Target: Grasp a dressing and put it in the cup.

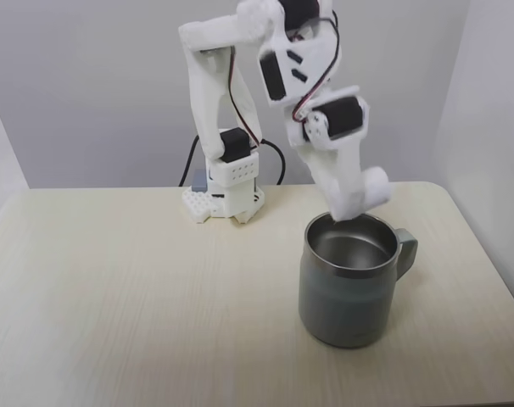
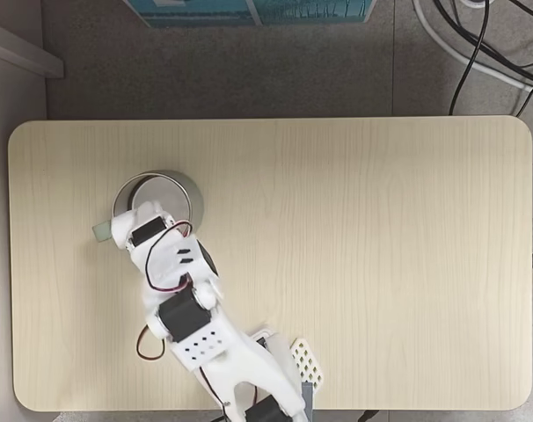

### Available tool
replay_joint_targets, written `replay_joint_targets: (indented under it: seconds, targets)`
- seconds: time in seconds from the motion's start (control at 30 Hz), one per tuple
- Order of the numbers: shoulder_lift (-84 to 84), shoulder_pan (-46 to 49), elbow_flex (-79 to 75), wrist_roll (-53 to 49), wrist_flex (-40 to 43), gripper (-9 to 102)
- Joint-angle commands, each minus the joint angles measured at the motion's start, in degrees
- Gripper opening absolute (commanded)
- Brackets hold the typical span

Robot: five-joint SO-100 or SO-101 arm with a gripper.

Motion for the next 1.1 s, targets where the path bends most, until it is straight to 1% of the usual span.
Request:
replay_joint_targets:
  seconds: [0.0, 0.13, 0.17, 0.2, 0.23, 0.27, 0.3, 0.4, 0.9, 1.07]
  targets:
    - [-1.7, -0.2, -0.7, 0.3, -0.6, 0]
    - [-3.2, 0.6, -1.1, -0.1, -0.3, 2]
    - [-3.5, 1.1, -1.3, -0.1, -0.2, 5]
    - [-4.0, 1.6, -1.7, -0.4, -0.2, 11]
    - [-4.7, 1.8, -2.1, -0.8, -0.2, 21]
    - [-5.7, 1.8, -2.6, -1.4, -0.2, 26]
    - [-6.7, 1.8, -3.1, -1.9, -0.2, 28]
    - [-8.0, 1.7, -3.3, -2.4, 0.3, 30]
    - [-8.3, 1.6, -2.0, -2.1, 1.1, 29]
    - [-6.3, 3.4, -1.1, -2.7, 1.0, 29]
